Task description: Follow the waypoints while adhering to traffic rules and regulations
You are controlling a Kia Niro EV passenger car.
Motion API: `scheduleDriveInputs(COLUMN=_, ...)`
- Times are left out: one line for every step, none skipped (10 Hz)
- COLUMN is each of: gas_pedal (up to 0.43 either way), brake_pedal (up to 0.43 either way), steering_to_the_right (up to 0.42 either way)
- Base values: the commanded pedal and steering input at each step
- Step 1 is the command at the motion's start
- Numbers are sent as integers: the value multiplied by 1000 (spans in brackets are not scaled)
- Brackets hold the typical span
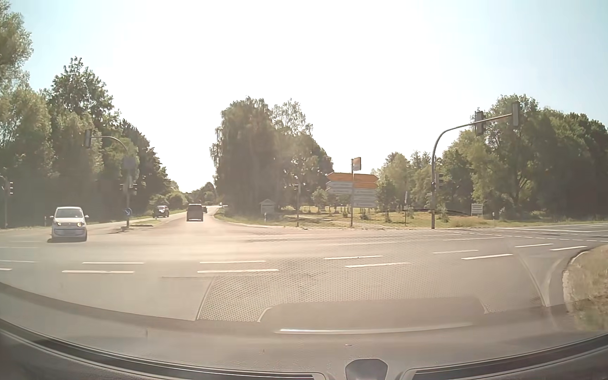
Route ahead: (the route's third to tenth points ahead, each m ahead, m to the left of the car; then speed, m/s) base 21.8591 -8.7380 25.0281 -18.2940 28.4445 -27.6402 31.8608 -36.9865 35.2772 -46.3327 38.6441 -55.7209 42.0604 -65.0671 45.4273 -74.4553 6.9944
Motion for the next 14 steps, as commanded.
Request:
scheduleDriveInputs(gas_pedal=0, brake_pedal=6, steering_to_the_right=181)
scheduleDriveInputs(gas_pedal=0, brake_pedal=6, steering_to_the_right=191)
scheduleDriveInputs(gas_pedal=0, brake_pedal=6, steering_to_the_right=209)
scheduleDriveInputs(gas_pedal=0, brake_pedal=6, steering_to_the_right=223)
scheduleDriveInputs(gas_pedal=0, brake_pedal=6, steering_to_the_right=241)
scheduleDriveInputs(gas_pedal=8, brake_pedal=6, steering_to_the_right=263)
scheduleDriveInputs(gas_pedal=39, brake_pedal=6, steering_to_the_right=277)
scheduleDriveInputs(gas_pedal=59, brake_pedal=6, steering_to_the_right=292)
scheduleDriveInputs(gas_pedal=67, brake_pedal=6, steering_to_the_right=302)
scheduleDriveInputs(gas_pedal=67, brake_pedal=6, steering_to_the_right=306)
scheduleDriveInputs(gas_pedal=110, brake_pedal=6, steering_to_the_right=304)
scheduleDriveInputs(gas_pedal=157, brake_pedal=6, steering_to_the_right=302)
scheduleDriveInputs(gas_pedal=177, brake_pedal=6, steering_to_the_right=301)
scheduleDriveInputs(gas_pedal=177, brake_pedal=6, steering_to_the_right=296)
